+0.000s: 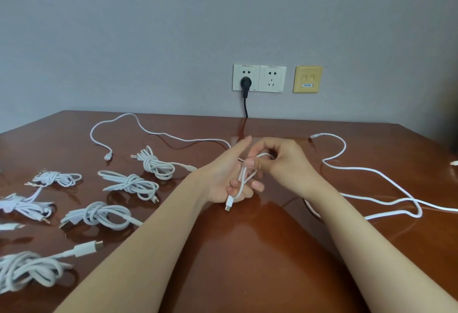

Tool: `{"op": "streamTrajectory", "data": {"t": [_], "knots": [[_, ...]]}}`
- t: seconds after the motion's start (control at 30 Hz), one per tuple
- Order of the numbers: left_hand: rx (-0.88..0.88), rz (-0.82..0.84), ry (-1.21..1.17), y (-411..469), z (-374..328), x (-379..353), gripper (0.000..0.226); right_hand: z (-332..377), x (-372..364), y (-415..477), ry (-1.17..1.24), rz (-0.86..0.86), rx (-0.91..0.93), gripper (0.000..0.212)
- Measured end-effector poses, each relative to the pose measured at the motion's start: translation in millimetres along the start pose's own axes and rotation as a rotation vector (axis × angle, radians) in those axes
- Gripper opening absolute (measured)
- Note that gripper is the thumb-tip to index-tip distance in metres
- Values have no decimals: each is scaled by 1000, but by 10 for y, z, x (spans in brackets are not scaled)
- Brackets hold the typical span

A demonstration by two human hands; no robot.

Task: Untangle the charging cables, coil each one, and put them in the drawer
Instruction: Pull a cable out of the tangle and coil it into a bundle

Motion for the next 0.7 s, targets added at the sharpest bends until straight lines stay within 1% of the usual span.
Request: {"op": "streamTrajectory", "data": {"t": [0.03, 0.07, 0.13, 0.2, 0.27, 0.33, 0.4, 0.53, 0.7], "knots": [[-17, 11, 25, -4, 4, -12, 65, 2, 12, 0, -21, -11, 13, 19], [-36, 17, 77, -12, 7, -31, 64, 17, 14, -4, -53, -14, 22, 18], [-58, 19, 225, -50, 19, -74, 60, 38, 7, -10, -96, -30, 60, 21], [-78, 13, 361, -85, 27, -85, 54, 68, 7, -19, -82, -45, 81, 24], [-95, 9, 425, -97, 43, -73, 47, 38, 21, -23, -157, -4, 89, 16], [-106, 22, 415, -80, 61, -68, 41, -34, 38, -33, -261, 76, 68, 16], [-116, -8, 406, -61, 69, -66, 40, -64, 33, -49, -221, 116, 36, 19], [-163, -46, 434, -90, 30, -110, 42, -59, 25, -57, -82, 62, -17, 36], [-219, -61, 440, -94, 30, -171, 47, -59, 48, -27, -60, -45, -4, 50]]}}
Point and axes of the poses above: each hand's wrist, its own y-axis towards the middle knuckle, its own x-axis out of the back of the hand, z = x × y, the point moved 4 cm from there along y, towards the middle knuckle, and after that the axes turned 14 degrees about x, right-handed, at the moved point
